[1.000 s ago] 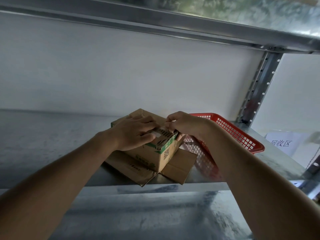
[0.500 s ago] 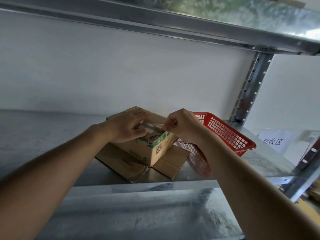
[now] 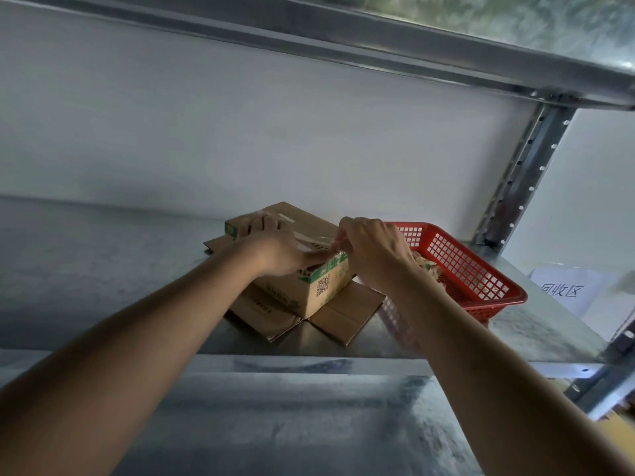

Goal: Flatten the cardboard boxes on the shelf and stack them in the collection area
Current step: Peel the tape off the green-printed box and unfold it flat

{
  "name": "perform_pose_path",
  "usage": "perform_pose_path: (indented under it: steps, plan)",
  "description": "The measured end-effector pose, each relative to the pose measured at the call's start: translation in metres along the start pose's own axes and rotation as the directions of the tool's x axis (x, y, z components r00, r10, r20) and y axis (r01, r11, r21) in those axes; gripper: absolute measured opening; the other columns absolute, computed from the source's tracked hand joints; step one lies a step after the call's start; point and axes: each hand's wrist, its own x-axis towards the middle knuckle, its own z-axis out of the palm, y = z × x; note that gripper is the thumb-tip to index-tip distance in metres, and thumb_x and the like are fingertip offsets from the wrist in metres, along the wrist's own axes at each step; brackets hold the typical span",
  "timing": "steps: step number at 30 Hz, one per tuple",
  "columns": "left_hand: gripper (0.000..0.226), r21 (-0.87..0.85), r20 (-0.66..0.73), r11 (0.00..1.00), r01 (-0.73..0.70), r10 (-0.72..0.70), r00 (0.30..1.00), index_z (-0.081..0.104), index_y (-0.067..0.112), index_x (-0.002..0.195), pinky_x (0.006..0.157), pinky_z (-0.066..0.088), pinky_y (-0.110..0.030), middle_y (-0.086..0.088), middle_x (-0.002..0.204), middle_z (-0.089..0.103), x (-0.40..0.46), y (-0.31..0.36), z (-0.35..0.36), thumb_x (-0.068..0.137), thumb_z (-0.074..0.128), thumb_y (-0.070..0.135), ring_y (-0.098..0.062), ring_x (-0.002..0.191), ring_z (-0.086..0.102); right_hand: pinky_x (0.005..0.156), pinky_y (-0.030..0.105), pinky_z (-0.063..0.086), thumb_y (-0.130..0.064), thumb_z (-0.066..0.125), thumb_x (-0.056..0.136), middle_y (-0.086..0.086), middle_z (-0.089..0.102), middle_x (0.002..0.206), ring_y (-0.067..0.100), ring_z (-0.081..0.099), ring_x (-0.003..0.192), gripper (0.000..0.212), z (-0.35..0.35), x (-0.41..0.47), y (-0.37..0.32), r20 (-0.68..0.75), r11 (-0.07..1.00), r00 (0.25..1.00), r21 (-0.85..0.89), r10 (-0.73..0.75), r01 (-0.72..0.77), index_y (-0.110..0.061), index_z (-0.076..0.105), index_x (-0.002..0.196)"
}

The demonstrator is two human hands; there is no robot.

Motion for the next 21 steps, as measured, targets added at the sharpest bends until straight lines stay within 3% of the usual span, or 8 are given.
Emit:
perform_pose_path:
  steps: [4,10,14,16,19,21]
  plan:
    - [0.157,0.024,0.011,1.000,0.002,-0.002,1.000,0.007,0.010,0.165,0.127,0.008,-0.054,-0.021,0.172,0.002,0.001,0.000,-0.001,0.042,0.015,0.108,-0.038,0.158,0.000,0.063,0.038,0.057,-0.014,0.054,0.106,-0.002,0.074,0.103,0.021,0.069,0.083,0.010,-0.001,0.002,-0.003,0.040,0.998,0.999,-0.059,-0.006,0.008,-0.019,0.062,0.107]
    - [0.150,0.019,0.023,1.000,0.021,-0.021,1.000,0.004,0.010,0.166,0.126,0.004,-0.055,-0.020,0.172,-0.002,-0.002,0.003,0.000,0.050,0.021,0.105,-0.039,0.158,-0.004,0.050,0.030,0.034,-0.008,0.055,0.102,0.005,0.073,0.105,0.023,0.065,0.079,0.012,0.002,0.001,-0.009,0.057,0.995,0.998,-0.091,0.033,-0.028,-0.016,0.057,0.111]
    - [0.140,0.040,-0.002,0.999,0.024,-0.024,1.000,0.005,0.010,0.166,0.125,0.004,-0.053,-0.021,0.172,-0.001,-0.003,0.002,0.001,0.063,0.024,0.103,-0.039,0.158,-0.002,0.052,0.032,0.038,-0.001,0.055,0.097,0.008,0.072,0.099,0.027,0.063,0.077,0.019,0.000,0.002,-0.015,0.057,0.995,0.995,-0.054,0.084,-0.081,-0.014,0.053,0.111]
    - [0.137,0.062,-0.011,0.998,0.021,-0.020,1.000,0.005,0.009,0.165,0.125,0.007,-0.053,-0.022,0.171,0.001,-0.004,0.003,0.001,0.067,0.023,0.103,-0.039,0.158,0.001,0.056,0.037,0.048,0.001,0.052,0.097,0.008,0.071,0.094,0.028,0.064,0.076,0.021,-0.002,0.000,-0.020,0.029,0.993,0.993,-0.010,0.116,-0.116,-0.015,0.050,0.111]
    - [0.127,0.057,-0.003,0.998,-0.016,0.016,1.000,0.001,0.015,0.166,0.125,0.010,-0.056,-0.022,0.171,0.002,-0.003,0.002,0.002,0.074,0.023,0.100,-0.039,0.158,0.001,0.060,0.046,0.057,-0.008,0.047,0.104,0.006,0.068,0.085,0.027,0.064,0.068,0.009,-0.006,0.000,-0.031,-0.058,0.989,0.992,0.111,0.109,-0.102,-0.016,0.044,0.108]
    - [0.122,-0.008,0.007,0.999,-0.049,0.049,0.999,-0.002,0.023,0.166,0.124,0.007,-0.057,-0.021,0.172,0.001,-0.002,0.001,0.003,0.075,0.024,0.100,-0.038,0.158,-0.004,0.060,0.045,0.057,-0.013,0.047,0.106,0.005,0.067,0.083,0.026,0.064,0.068,0.003,-0.012,0.005,-0.039,-0.080,0.986,0.994,0.153,0.073,-0.060,-0.017,0.047,0.106]
